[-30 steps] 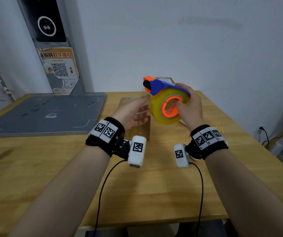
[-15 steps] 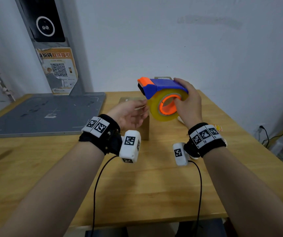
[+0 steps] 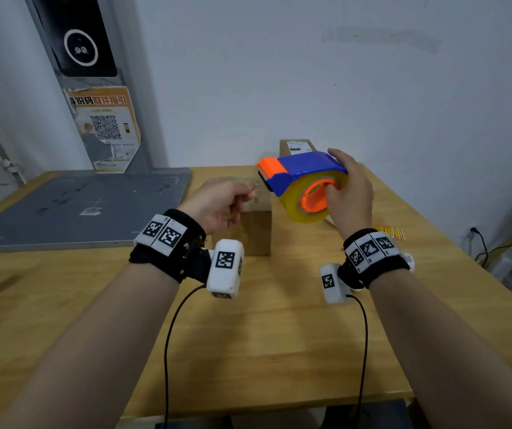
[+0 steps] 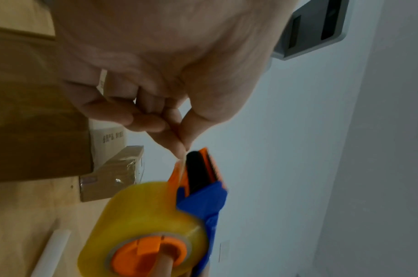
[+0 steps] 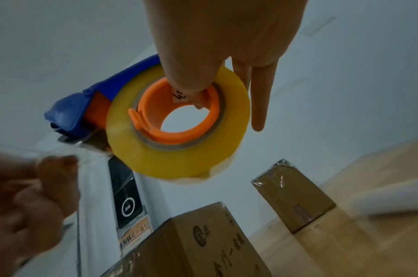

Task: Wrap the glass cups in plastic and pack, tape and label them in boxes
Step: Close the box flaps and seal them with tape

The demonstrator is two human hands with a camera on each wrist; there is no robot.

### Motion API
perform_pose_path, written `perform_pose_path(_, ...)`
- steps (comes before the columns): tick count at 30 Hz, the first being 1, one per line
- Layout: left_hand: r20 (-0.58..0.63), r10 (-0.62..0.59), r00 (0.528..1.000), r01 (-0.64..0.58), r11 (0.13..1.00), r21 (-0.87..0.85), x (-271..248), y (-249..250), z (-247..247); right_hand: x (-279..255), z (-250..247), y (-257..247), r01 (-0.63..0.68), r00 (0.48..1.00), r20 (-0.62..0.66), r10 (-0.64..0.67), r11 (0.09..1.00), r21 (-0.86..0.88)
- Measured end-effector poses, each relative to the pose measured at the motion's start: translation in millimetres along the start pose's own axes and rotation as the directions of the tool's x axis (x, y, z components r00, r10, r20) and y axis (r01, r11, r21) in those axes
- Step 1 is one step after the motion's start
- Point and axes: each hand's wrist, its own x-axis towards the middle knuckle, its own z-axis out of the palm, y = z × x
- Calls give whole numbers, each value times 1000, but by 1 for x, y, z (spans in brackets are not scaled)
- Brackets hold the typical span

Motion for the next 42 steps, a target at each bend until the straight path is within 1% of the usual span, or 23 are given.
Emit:
perform_pose_path(3, -33, 32, 999, -32, 999, 6, 3, -2, -17, 4, -8, 16, -61, 997, -53, 60, 998, -7)
perform_pose_path(7, -60, 101, 993, -95, 991, 92, 9, -12, -41, 4, -17, 31, -49, 998, -49, 46, 996, -68)
perform_pose_path(9, -79, 133, 988, -124, 987, 104, 13, -16, -55, 3, -20, 37, -60, 997, -56, 55, 995, -81)
perform_pose_path(11, -119, 163, 979, -150, 982, 114, 15, -17, -72, 2, -23, 43, -81, 994, -78, 74, 994, -79)
perform_pose_path(13, -153, 190, 970, -164, 972, 169, 17, -20, -88, 0, -28, 49, -98, 991, -103, 90, 992, -83)
perform_pose_path(17, -112, 226, 968, -187, 940, 287, 24, -41, -109, -4, -28, 52, -107, 988, -120, 93, 988, -112)
perform_pose_path(19, -112, 262, 958, -216, 923, 318, 31, -52, -112, -7, -26, 52, -87, 988, -135, 71, 989, -116)
perform_pose_path(22, -141, 296, 945, -232, 908, 350, 39, -65, -113, -11, -21, 54, -24, 990, -143, 4, 990, -140)
perform_pose_path(25, -152, 283, 947, -221, 917, 332, 47, -73, -110, -15, -16, 57, 4, 985, -173, -28, 991, -135)
perform_pose_path(29, -159, 272, 949, -210, 922, 324, 55, -78, -110, -22, -14, 64, 23, 986, -162, -49, 987, -158)
perform_pose_path(35, -184, 234, 955, -179, 944, 276, 68, -88, -105, -28, -10, 69, -6, 988, -153, -25, 980, -201)
perform_pose_path(39, -191, 177, 966, -135, 967, 216, 74, -93, -98, -26, -2, 72, -37, 988, -152, 5, 977, -211)
perform_pose_path(42, -245, 182, 952, -132, 970, 206, 78, -94, -86, -24, 4, 74, -66, 991, -128, 32, 961, -270)
